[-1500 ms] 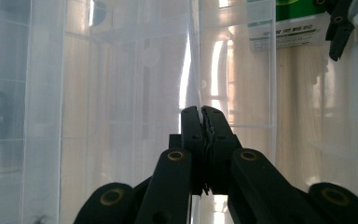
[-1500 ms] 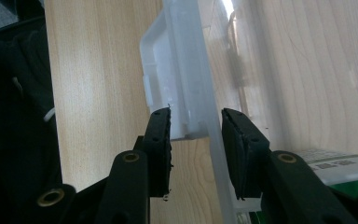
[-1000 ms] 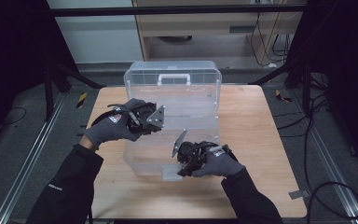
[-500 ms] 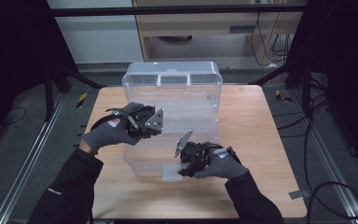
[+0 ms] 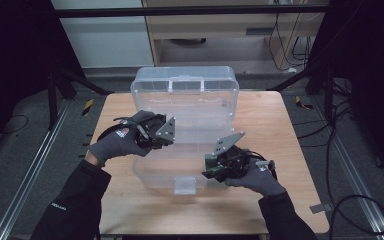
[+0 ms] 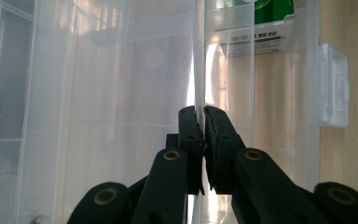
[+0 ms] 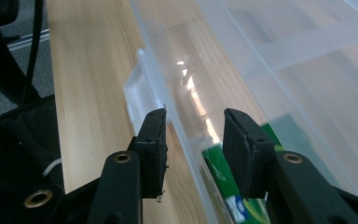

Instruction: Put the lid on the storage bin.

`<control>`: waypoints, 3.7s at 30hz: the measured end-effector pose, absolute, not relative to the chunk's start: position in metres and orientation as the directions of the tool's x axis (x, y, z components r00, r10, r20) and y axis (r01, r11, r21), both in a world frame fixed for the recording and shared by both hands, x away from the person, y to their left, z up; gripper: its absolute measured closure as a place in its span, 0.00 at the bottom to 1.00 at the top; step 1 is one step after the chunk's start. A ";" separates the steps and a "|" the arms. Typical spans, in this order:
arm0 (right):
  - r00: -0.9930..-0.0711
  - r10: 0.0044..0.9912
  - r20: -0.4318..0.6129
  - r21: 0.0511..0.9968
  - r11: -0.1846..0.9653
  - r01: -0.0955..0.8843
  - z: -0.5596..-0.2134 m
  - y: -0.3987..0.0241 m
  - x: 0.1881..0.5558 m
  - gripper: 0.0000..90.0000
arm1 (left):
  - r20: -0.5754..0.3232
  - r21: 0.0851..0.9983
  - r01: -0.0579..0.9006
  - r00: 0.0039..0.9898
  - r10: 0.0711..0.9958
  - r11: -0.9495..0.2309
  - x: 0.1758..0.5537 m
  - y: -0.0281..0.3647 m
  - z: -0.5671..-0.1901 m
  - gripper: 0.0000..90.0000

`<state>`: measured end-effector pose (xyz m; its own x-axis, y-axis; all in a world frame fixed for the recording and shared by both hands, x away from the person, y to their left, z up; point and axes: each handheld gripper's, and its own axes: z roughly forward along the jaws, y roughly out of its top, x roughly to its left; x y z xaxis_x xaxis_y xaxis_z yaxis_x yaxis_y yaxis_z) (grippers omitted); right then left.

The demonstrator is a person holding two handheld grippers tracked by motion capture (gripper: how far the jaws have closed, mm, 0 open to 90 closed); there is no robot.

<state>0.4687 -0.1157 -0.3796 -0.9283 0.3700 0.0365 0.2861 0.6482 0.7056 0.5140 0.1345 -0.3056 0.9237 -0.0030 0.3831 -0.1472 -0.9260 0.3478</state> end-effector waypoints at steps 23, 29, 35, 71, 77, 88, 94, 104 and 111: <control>-0.893 0.443 0.082 0.873 0.399 0.279 -0.352 -0.158 0.463 0.95 | 0.380 0.365 -0.143 0.925 0.007 -0.920 0.511 0.136 -0.308 0.94; -0.834 0.545 0.084 0.917 0.287 0.279 -0.338 -0.166 0.475 0.98 | 0.375 0.371 -0.143 0.927 0.007 -0.918 0.510 0.137 -0.309 0.93; -0.782 0.617 0.094 0.917 0.252 0.309 -0.333 -0.172 0.495 1.00 | 0.368 0.380 -0.145 0.930 0.005 -0.914 0.509 0.138 -0.311 0.93; -0.636 0.758 0.145 0.913 0.145 0.380 -0.336 -0.195 0.532 0.99 | 0.334 0.389 -0.159 0.942 -0.022 -0.907 0.501 0.139 -0.320 0.93; -0.639 0.755 0.146 0.910 0.152 0.387 -0.338 -0.195 0.531 1.00 | 0.329 0.392 -0.165 0.944 -0.030 -0.905 0.499 0.139 -0.323 0.92; -0.646 0.750 0.143 0.907 0.162 0.389 -0.343 -0.196 0.527 0.99 | 0.335 0.424 -0.160 0.942 -0.010 -0.892 0.499 0.140 -0.325 0.87; -0.649 0.746 0.149 0.904 0.163 0.395 -0.343 -0.197 0.526 1.00 | 0.322 0.480 -0.137 0.946 0.028 -0.866 0.499 0.140 -0.325 0.77; -0.654 0.742 0.146 0.902 0.171 0.396 -0.343 -0.197 0.525 1.00 | 0.236 0.623 -0.075 0.967 0.095 -0.779 0.496 0.141 -0.326 0.64; -0.657 0.740 0.146 0.900 0.175 0.398 -0.343 -0.198 0.524 0.99 | 0.166 0.748 -0.029 0.976 0.144 -0.663 0.495 0.143 -0.332 0.60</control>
<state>0.5243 -0.1978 -0.3426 -0.6567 0.7398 0.1464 0.3984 0.1754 0.9003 0.4945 0.1427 -0.3316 0.9756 0.1442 0.1655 -0.0290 -0.6627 0.7483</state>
